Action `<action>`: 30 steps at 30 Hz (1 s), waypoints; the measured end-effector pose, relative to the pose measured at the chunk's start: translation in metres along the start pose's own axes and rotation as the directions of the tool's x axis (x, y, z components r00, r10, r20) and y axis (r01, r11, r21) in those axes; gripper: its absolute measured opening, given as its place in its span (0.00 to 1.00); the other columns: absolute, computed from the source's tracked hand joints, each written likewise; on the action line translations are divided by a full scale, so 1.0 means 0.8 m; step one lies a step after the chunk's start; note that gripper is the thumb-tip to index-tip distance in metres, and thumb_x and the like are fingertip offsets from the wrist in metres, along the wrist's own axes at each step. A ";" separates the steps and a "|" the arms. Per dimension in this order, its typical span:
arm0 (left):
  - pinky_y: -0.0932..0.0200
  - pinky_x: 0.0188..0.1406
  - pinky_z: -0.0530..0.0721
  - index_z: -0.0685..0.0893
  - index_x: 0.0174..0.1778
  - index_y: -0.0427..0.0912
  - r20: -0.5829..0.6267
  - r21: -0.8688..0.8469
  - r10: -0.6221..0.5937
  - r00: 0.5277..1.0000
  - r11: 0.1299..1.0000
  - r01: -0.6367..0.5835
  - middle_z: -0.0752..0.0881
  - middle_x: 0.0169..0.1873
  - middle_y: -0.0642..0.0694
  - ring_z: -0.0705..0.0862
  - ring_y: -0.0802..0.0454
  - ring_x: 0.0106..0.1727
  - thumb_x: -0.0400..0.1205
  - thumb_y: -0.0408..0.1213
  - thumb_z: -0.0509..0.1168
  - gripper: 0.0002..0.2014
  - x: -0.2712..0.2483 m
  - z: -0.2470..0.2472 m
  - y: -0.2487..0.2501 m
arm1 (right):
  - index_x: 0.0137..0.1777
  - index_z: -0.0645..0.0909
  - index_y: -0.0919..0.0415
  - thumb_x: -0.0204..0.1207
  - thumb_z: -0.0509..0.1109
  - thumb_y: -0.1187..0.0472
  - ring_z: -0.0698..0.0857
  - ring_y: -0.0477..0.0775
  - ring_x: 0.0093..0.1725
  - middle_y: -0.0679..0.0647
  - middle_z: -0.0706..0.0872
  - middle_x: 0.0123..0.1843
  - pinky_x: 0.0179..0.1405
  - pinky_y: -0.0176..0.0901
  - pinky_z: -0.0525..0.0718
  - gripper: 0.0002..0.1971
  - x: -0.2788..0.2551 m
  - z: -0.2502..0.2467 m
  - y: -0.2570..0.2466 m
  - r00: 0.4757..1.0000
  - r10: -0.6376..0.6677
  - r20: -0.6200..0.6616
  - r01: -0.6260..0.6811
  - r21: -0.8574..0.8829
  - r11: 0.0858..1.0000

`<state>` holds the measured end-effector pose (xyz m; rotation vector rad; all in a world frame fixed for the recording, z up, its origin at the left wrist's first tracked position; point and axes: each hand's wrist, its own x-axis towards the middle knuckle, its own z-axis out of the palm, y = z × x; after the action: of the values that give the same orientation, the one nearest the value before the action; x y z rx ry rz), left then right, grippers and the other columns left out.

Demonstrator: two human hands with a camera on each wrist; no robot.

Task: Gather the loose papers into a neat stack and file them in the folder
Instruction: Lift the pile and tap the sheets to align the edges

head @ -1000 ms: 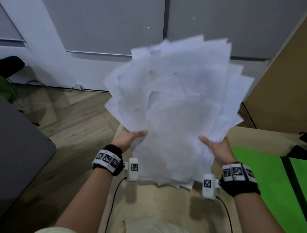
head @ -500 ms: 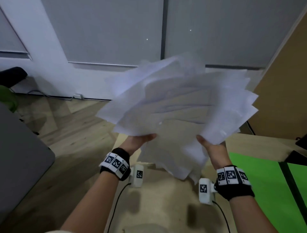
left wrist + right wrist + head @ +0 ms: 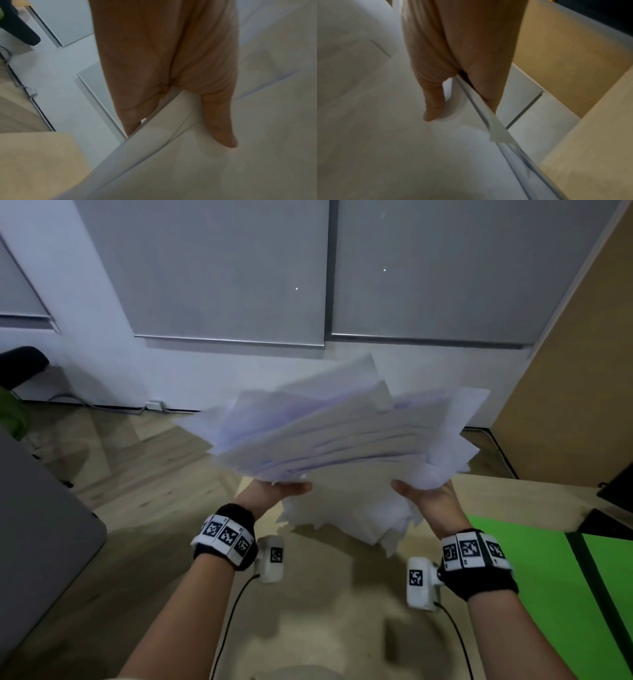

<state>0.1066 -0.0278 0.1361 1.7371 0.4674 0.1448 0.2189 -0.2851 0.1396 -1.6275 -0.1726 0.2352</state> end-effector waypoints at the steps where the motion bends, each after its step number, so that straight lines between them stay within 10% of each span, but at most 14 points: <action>1: 0.64 0.57 0.84 0.84 0.58 0.52 -0.023 -0.041 -0.001 1.000 0.999 0.000 0.87 0.53 0.52 0.85 0.63 0.49 0.71 0.33 0.78 0.21 0.000 -0.001 0.001 | 0.57 0.81 0.60 0.66 0.79 0.70 0.85 0.56 0.51 0.55 0.87 0.52 0.53 0.45 0.81 0.20 0.000 0.002 -0.006 1.000 -0.027 -0.014 0.027 0.001 1.000; 8: 0.75 0.48 0.83 0.83 0.66 0.42 -0.084 -0.127 0.075 0.994 0.988 -0.085 0.86 0.56 0.50 0.85 0.53 0.59 0.78 0.34 0.72 0.19 0.001 0.015 0.027 | 0.56 0.82 0.58 0.64 0.81 0.66 0.89 0.35 0.40 0.45 0.89 0.46 0.50 0.41 0.89 0.20 0.008 0.024 -0.024 0.984 -0.136 -0.113 0.147 0.097 0.984; 11: 0.71 0.51 0.83 0.82 0.66 0.43 -0.108 -0.148 0.117 0.987 0.980 -0.132 0.88 0.55 0.50 0.87 0.63 0.53 0.77 0.35 0.74 0.21 0.001 0.012 0.030 | 0.49 0.82 0.49 0.68 0.78 0.69 0.89 0.30 0.39 0.39 0.88 0.43 0.39 0.26 0.86 0.16 0.004 0.017 -0.034 0.973 -0.217 -0.083 0.227 0.134 0.965; 23: 0.80 0.46 0.83 0.84 0.63 0.45 -0.005 -0.114 0.027 1.000 0.993 -0.027 0.89 0.53 0.54 0.88 0.72 0.49 0.74 0.27 0.75 0.22 -0.007 -0.009 0.018 | 0.49 0.86 0.57 0.61 0.83 0.65 0.91 0.60 0.50 0.58 0.92 0.48 0.52 0.54 0.89 0.16 0.009 0.003 0.004 0.996 -0.094 0.008 0.091 0.159 0.983; 26: 0.57 0.71 0.80 0.84 0.67 0.42 -0.035 -0.153 0.001 0.999 0.988 -0.006 0.88 0.63 0.45 0.86 0.53 0.65 0.74 0.32 0.76 0.24 0.003 -0.001 0.016 | 0.49 0.87 0.62 0.45 0.88 0.54 0.91 0.64 0.50 0.63 0.92 0.49 0.54 0.58 0.87 0.29 0.016 0.003 0.014 0.998 -0.060 0.024 0.052 0.251 0.966; 30: 0.42 0.71 0.80 0.83 0.68 0.42 -0.079 -0.176 0.029 0.996 0.983 -0.043 0.86 0.65 0.40 0.84 0.43 0.67 0.70 0.41 0.77 0.29 0.012 -0.008 0.013 | 0.62 0.82 0.68 0.39 0.90 0.49 0.90 0.60 0.54 0.61 0.91 0.55 0.57 0.54 0.86 0.48 0.017 -0.003 0.039 0.994 0.051 0.093 -0.071 0.226 0.972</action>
<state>0.1156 -0.0202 0.1463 1.5691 0.4648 0.2718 0.2317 -0.2859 0.1080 -1.3951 -0.1552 0.3603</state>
